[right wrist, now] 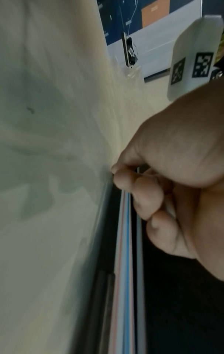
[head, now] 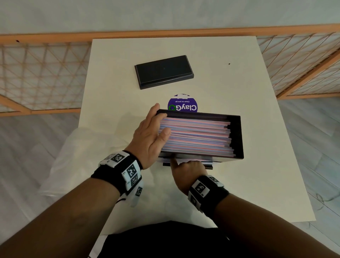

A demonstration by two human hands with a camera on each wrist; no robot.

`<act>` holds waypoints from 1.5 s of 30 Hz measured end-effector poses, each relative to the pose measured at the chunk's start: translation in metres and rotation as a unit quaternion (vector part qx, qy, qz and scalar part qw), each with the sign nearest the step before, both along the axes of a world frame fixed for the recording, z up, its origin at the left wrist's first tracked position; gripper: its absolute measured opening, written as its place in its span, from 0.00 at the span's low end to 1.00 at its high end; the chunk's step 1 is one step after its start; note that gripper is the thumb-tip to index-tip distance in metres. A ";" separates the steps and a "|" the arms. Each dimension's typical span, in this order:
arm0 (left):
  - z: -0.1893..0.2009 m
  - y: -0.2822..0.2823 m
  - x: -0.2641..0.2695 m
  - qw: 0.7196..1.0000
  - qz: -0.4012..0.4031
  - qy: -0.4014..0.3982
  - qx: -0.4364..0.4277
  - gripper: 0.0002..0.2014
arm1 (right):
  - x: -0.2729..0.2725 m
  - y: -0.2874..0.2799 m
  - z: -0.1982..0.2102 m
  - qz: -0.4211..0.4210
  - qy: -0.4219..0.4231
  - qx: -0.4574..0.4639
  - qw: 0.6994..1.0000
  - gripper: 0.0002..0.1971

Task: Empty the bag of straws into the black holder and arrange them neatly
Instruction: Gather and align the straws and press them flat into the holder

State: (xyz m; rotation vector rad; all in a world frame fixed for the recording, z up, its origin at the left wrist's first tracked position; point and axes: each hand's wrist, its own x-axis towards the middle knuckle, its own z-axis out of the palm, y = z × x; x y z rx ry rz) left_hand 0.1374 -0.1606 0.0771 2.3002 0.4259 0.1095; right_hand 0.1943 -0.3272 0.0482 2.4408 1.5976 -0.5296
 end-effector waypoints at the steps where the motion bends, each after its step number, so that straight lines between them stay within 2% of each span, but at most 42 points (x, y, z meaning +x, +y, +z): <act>1: 0.000 -0.001 0.000 1.000 0.000 0.000 0.003 0.36 | 0.001 0.001 0.001 -0.018 -0.009 0.000 1.000 0.31; 3: 0.000 -0.002 0.002 1.000 0.001 -0.001 0.007 0.35 | 0.000 0.001 -0.004 -0.058 -0.023 0.018 0.998 0.23; 6: -0.002 -0.001 0.002 1.000 0.004 -0.007 0.010 0.34 | 0.000 0.003 0.001 -0.063 -0.061 0.054 0.995 0.06; 10: -0.003 -0.001 0.002 1.000 0.003 -0.008 0.012 0.33 | 0.004 0.002 0.002 -0.080 0.008 0.014 0.997 0.12; 12: -0.002 -0.001 0.001 1.000 0.003 -0.003 0.007 0.34 | 0.005 0.002 0.008 -0.080 0.015 0.011 0.997 0.12; 15: 0.002 -0.001 0.001 1.000 0.006 -0.012 -0.018 0.38 | 0.001 -0.004 0.028 -0.044 -0.011 0.050 0.998 0.05; 16: 0.006 -0.001 0.001 0.999 0.011 -0.019 -0.036 0.38 | -0.001 -0.008 0.036 -0.033 -0.004 0.071 0.997 0.07; 17: 0.011 -0.001 0.000 0.998 0.021 -0.031 -0.058 0.38 | -0.002 -0.013 0.044 -0.023 -0.004 0.092 0.995 0.10; 19: 0.022 0.000 0.000 0.991 0.060 -0.078 -0.096 0.37 | 0.000 -0.022 0.063 -0.019 0.003 0.123 0.992 0.06; 20: 0.028 0.000 0.000 0.983 0.092 -0.105 -0.120 0.38 | 0.001 -0.026 0.071 -0.017 -0.004 0.146 0.989 0.02; 22: 0.036 0.004 0.002 0.959 0.161 -0.139 -0.186 0.43 | 0.007 -0.032 0.085 -0.011 -0.020 0.183 0.983 0.05; 24: 0.043 0.007 0.005 0.942 0.200 -0.151 -0.223 0.40 | 0.017 -0.033 0.099 -0.014 -0.025 0.214 0.976 0.06; 29: 0.043 0.003 0.010 0.940 0.213 -0.134 -0.231 0.30 | 0.054 -0.023 0.115 -0.084 -0.016 0.218 0.972 0.09; 31: 0.038 0.001 0.011 0.945 0.204 -0.120 -0.225 0.33 | 0.067 -0.015 0.117 -0.071 -0.037 0.212 0.974 0.07; 36: 0.031 -0.006 0.011 0.958 0.173 -0.077 -0.217 0.40 | 0.071 0.006 0.103 -0.054 -0.017 0.061 0.997 0.24; 38: 0.030 -0.008 0.010 0.979 0.133 -0.038 -0.147 0.37 | 0.061 0.008 0.100 -0.036 -0.016 0.056 0.998 0.27; 40: 0.024 -0.008 0.008 0.995 0.087 -0.006 -0.052 0.33 | 0.052 0.001 0.103 -0.020 -0.048 0.142 0.989 0.19; 42: 0.015 -0.009 0.007 0.999 0.043 0.008 0.012 0.34 | 0.043 -0.013 0.103 -0.011 -0.030 0.252 0.967 0.07; 43: 0.011 -0.009 0.007 0.999 0.029 0.013 0.022 0.35 | 0.036 -0.019 0.102 -0.006 -0.006 0.253 0.967 0.05; 45: 0.006 -0.009 0.008 0.999 0.028 0.012 0.018 0.33 | 0.025 -0.028 0.087 0.007 0.027 0.153 0.988 0.05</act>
